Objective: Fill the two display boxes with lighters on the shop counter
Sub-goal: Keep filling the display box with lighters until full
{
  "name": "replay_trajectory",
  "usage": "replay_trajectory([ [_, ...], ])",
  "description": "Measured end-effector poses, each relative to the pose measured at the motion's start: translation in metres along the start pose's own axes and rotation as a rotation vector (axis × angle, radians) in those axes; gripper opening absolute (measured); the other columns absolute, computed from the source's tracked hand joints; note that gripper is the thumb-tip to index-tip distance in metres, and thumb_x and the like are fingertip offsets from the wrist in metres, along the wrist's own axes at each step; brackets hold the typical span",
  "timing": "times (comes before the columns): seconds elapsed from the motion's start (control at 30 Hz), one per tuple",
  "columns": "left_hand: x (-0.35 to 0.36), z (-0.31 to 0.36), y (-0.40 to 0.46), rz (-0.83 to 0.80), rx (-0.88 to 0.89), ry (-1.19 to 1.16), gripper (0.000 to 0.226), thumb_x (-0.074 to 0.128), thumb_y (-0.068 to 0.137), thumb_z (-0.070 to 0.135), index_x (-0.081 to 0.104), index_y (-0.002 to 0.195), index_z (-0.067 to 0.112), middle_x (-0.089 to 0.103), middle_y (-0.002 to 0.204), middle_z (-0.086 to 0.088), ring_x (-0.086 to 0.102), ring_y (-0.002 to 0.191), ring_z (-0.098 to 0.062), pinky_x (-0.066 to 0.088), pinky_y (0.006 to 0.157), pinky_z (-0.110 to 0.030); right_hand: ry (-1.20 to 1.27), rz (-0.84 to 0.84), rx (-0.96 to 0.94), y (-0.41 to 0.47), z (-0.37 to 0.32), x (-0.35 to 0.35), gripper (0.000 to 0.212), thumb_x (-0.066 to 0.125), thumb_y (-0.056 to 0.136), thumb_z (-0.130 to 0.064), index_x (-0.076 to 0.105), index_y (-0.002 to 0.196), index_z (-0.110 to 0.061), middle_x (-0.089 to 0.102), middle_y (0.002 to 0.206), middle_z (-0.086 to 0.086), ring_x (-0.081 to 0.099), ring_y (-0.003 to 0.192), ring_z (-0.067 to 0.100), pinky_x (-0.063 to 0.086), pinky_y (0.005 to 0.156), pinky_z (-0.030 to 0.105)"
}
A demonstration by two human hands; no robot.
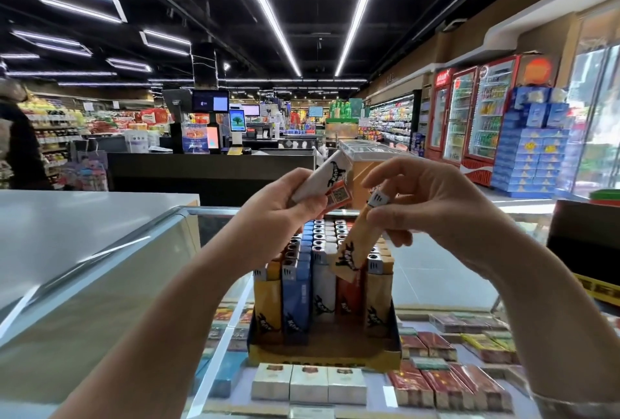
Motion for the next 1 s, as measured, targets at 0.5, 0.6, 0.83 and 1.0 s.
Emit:
replay_trajectory([
  [0.5, 0.002, -0.001, -0.001, -0.04, 0.002, 0.069, 0.011, 0.053, 0.091, 0.025, 0.056, 0.096, 0.035, 0.06, 0.075, 0.004, 0.047, 0.056, -0.007, 0.041, 0.05, -0.017, -0.538, -0.296, 0.151, -0.008, 0.0, 0.023, 0.018, 0.076, 0.07, -0.002, 0.065, 0.076, -0.015, 0.059, 0.074, -0.004, 0.051, 0.06, 0.002, 0.045, 0.056, 0.022],
  [0.6, 0.002, -0.002, 0.0, -0.041, -0.002, 0.078, 0.011, 0.053, 0.091, 0.025, 0.056, 0.095, 0.035, 0.06, 0.075, 0.007, 0.047, 0.056, -0.006, 0.041, 0.05, -0.017, -0.556, -0.294, 0.142, -0.007, -0.002, 0.025, 0.019, 0.076, 0.07, -0.003, 0.065, 0.078, -0.016, 0.062, 0.084, 0.005, 0.058, 0.078, 0.019, 0.051, 0.074, 0.043],
  [0.83, 0.002, -0.002, -0.001, -0.032, 0.004, 0.076, 0.013, 0.053, 0.091, 0.024, 0.056, 0.094, 0.037, 0.061, 0.072, 0.009, 0.046, 0.054, -0.005, 0.041, 0.048, -0.017, -0.552, -0.361, 0.147, -0.008, -0.001, 0.029, 0.022, 0.076, 0.07, -0.004, 0.063, 0.077, -0.021, 0.06, 0.082, -0.004, 0.056, 0.076, 0.008, 0.05, 0.07, 0.032],
  [1.0, 0.002, -0.001, 0.0, -0.035, -0.001, 0.08, 0.013, 0.054, 0.091, 0.024, 0.056, 0.095, 0.036, 0.061, 0.071, 0.012, 0.047, 0.053, -0.003, 0.041, 0.048, -0.015, -0.646, -0.346, 0.196, -0.007, 0.008, 0.023, 0.021, 0.078, 0.07, -0.016, 0.066, 0.085, -0.025, 0.045, 0.105, -0.019, 0.032, 0.115, 0.005, 0.033, 0.096, 0.031],
])
Point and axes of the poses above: each hand's wrist, its own y-axis towards the middle knuckle, its own x-axis out of the palm, z = x × y, the point moved 4 cm from there along y, towards the middle knuckle
